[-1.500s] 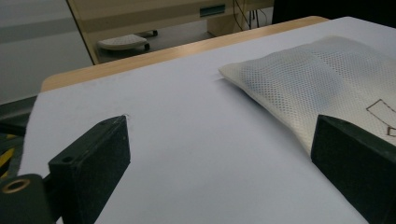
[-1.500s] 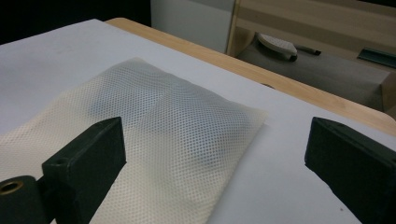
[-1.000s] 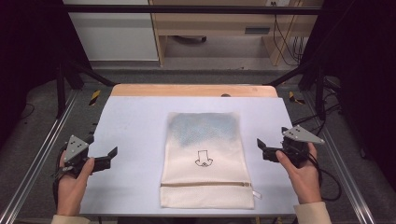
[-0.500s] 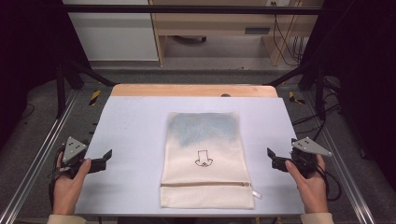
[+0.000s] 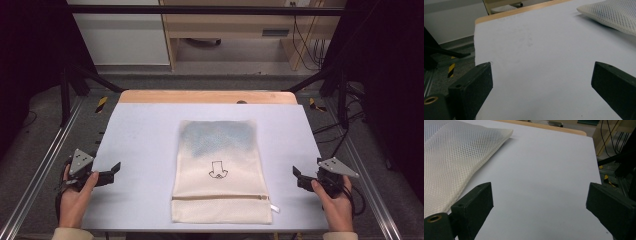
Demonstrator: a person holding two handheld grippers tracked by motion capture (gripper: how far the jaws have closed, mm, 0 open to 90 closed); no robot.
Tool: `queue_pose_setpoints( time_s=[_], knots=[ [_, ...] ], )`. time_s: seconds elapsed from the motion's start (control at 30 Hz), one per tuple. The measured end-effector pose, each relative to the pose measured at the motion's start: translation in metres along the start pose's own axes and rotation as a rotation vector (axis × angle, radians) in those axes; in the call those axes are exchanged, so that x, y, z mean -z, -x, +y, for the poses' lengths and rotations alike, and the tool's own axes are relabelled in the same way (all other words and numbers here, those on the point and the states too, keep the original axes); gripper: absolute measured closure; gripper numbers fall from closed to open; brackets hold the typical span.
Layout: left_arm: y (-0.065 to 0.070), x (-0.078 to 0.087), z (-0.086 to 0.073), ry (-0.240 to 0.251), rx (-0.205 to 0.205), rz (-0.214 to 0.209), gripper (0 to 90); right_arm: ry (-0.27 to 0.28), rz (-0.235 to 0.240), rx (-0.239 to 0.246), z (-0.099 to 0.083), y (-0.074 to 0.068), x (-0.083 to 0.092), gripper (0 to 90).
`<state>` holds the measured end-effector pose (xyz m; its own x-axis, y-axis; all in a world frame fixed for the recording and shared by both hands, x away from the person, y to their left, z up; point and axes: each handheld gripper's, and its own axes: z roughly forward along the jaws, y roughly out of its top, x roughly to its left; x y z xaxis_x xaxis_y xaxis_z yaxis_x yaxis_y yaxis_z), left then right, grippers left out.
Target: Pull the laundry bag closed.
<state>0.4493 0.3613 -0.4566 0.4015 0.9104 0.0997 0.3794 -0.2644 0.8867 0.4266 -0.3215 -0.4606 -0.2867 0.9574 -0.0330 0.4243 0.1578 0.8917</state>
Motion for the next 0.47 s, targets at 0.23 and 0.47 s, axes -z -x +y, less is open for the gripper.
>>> queue_pose_setpoints(
  time_s=[0.23,0.47],
  knots=[
    [0.009,-0.006,-0.002,-0.041,-0.014,-0.033,3.3,-0.027,0.01,-0.001,-0.013,-0.003,0.002,7.9],
    [0.018,-0.011,-0.002,-0.054,-0.025,-0.059,3.1,-0.035,0.001,0.027,-0.013,-0.007,-0.002,7.8]
  ],
)
